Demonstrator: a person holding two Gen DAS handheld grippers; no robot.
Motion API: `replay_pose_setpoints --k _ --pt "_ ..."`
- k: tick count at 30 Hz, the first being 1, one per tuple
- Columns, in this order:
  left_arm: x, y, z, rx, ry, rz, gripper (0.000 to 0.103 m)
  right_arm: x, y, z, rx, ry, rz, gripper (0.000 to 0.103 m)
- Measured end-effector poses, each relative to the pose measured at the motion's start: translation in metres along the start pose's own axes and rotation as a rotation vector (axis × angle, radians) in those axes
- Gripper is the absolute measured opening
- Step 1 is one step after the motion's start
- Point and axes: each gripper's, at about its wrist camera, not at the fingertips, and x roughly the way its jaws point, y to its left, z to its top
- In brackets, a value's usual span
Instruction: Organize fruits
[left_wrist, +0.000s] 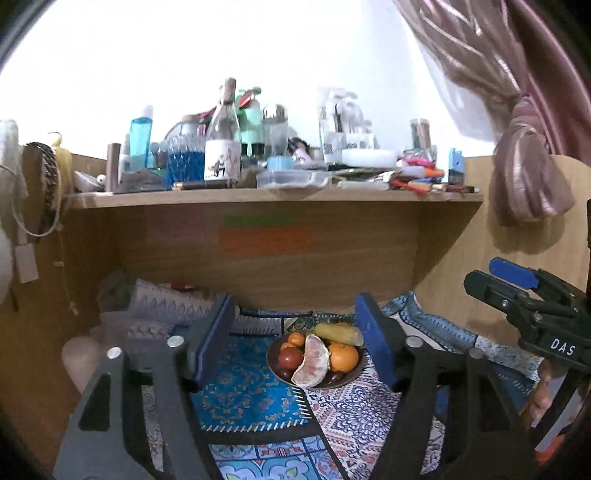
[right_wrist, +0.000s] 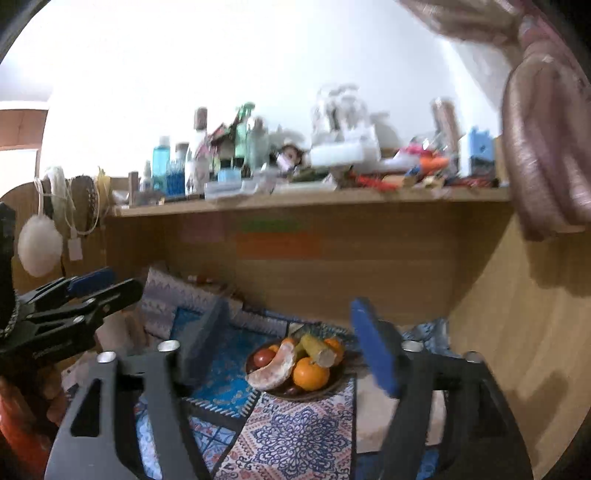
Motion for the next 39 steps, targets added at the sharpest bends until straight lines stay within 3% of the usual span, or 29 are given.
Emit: replay_pose_setpoints --k 2,7,9,39 --pt "-0.010 -0.003 -0.003 -0.003 -0.011 0.002 0.080 -0.011 0.005 0.000 -0.011 -0.026 -0.018 0.086" --pt "-0.028 -0.006 -0.005 -0.005 -0.036 0.011 0.098 -0.026 0.012 -0.002 -0.022 -0.054 -0.037 0.096" --pt "-0.035 -0.008 -0.006 -0.005 -0.049 0.014 0.101 -0.032 0.012 -0.002 -0.022 -0.066 -0.044 0.103" --pt "-0.042 -0.015 -0.009 0.006 -0.067 0.032 0.103 -0.042 0.012 -0.006 -0.017 -0.084 -0.049 0.103"
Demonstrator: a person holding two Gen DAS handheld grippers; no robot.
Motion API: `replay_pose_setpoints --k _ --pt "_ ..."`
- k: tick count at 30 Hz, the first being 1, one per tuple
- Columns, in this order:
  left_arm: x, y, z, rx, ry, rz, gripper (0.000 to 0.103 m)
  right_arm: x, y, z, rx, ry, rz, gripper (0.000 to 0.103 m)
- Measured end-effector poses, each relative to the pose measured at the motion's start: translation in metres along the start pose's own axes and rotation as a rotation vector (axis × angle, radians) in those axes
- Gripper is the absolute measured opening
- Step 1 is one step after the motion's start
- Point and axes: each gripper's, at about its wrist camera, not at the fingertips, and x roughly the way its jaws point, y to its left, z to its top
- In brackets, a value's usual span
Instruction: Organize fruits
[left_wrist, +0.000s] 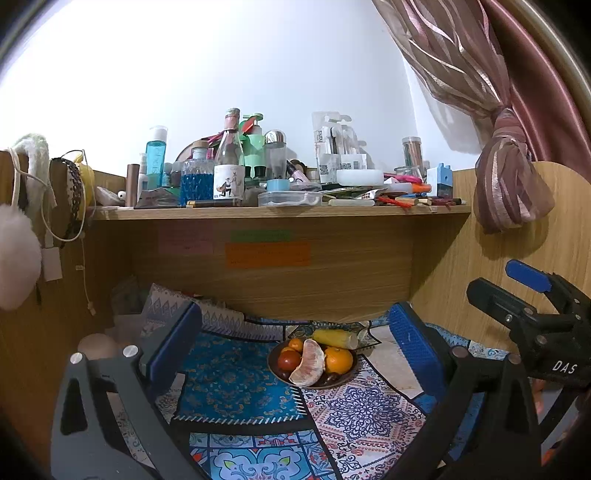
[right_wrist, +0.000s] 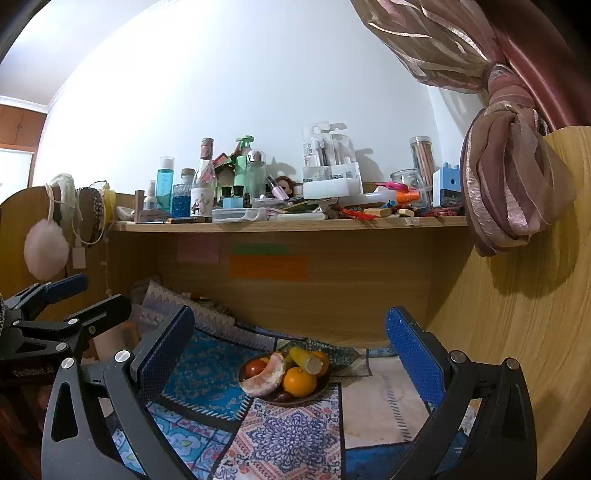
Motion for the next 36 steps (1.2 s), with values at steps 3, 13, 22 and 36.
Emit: replay_pose_setpoints --k 3,13,22,36 --pt "0.001 0.001 0.000 0.004 0.001 0.000 0.103 0.002 0.000 0.000 0.003 0.005 0.003 0.103" --pt "0.005 0.002 -0.001 0.005 0.006 -0.001 0.103 0.007 0.002 0.000 0.001 0.015 0.006 0.103" --pt "0.010 0.009 -0.005 -0.004 0.014 -0.010 0.103 0.010 0.004 -0.002 -0.002 0.024 -0.003 0.103" --pt "0.018 0.015 -0.007 -0.013 0.030 -0.017 0.103 0.017 0.005 -0.005 0.002 0.043 -0.006 0.103"
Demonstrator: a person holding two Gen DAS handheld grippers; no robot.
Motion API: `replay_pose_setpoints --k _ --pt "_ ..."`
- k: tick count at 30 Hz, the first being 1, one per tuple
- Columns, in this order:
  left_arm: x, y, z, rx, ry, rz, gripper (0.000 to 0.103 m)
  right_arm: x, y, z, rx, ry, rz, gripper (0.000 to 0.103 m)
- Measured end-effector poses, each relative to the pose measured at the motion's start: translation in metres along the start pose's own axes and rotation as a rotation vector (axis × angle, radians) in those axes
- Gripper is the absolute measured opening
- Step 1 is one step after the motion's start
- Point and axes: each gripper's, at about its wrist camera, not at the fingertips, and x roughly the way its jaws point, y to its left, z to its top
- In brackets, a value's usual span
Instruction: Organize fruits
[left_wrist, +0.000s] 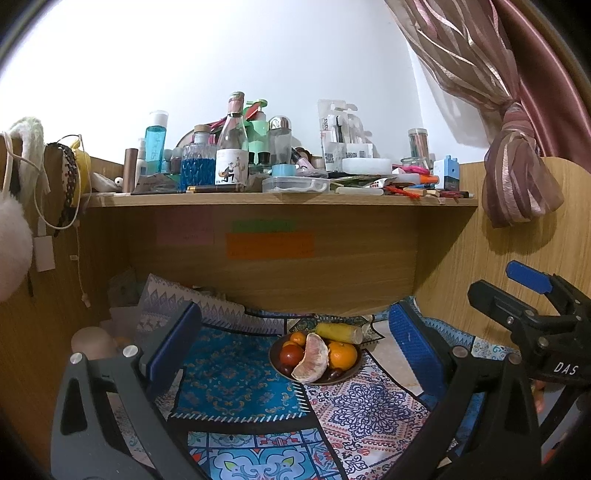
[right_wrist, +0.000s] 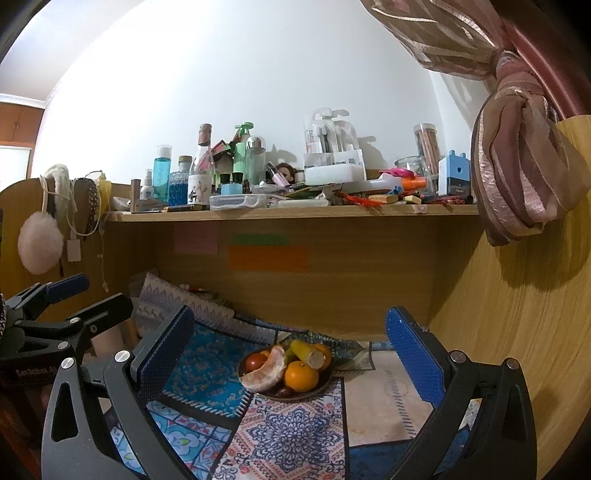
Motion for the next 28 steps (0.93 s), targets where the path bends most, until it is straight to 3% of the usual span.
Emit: replay_pose_setpoints --k 28 --pt "0.011 -0.007 0.000 0.005 0.023 -0.033 0.103 0.008 -0.007 -0.001 0.023 0.014 0.008 0.103"
